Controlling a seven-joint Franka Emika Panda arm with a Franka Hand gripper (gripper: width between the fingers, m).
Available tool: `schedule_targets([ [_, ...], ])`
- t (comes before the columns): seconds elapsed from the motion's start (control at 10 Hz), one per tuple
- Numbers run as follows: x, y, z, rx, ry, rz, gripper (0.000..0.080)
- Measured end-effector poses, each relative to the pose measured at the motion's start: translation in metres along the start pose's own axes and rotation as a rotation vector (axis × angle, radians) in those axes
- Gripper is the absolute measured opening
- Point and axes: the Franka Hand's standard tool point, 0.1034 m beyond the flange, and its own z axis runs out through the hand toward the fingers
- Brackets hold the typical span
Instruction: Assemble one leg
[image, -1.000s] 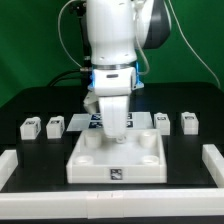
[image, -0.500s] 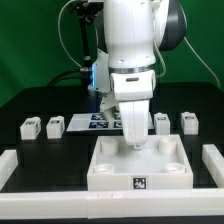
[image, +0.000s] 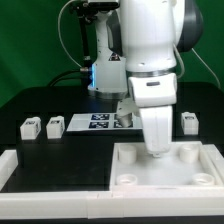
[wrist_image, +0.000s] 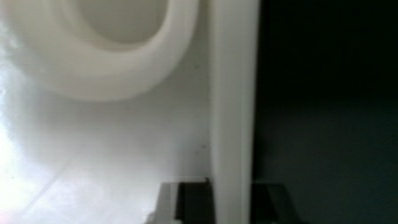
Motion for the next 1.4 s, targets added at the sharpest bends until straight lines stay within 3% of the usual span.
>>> schedule_targets([
  [0.3, 0.0004, 0.0001, -0.0001, 0.028, -0.015, 0.006, 0.0049],
  [0.7, -0.0011, -0.0019, 0.0000, 0.022, -0.016, 0.029, 0.0049],
  [0.9, -0.0014, -0.0021, 0.0003, 0.022, -0.016, 0.030, 0.0350],
  [1.0, -0.0014, -0.0021, 0.0004, 0.022, -0.016, 0.030, 0.0350],
  [1.1, -0.0015, -0.0021, 0.0004, 0.022, -0.016, 0.030, 0.0562],
  [1.2, -0.0016, -0.0021, 0.0004, 0.022, -0.016, 0.030, 0.0624],
  [1.4, -0.0016, -0.0021, 0.0004, 0.022, -0.016, 0.031, 0.0641],
])
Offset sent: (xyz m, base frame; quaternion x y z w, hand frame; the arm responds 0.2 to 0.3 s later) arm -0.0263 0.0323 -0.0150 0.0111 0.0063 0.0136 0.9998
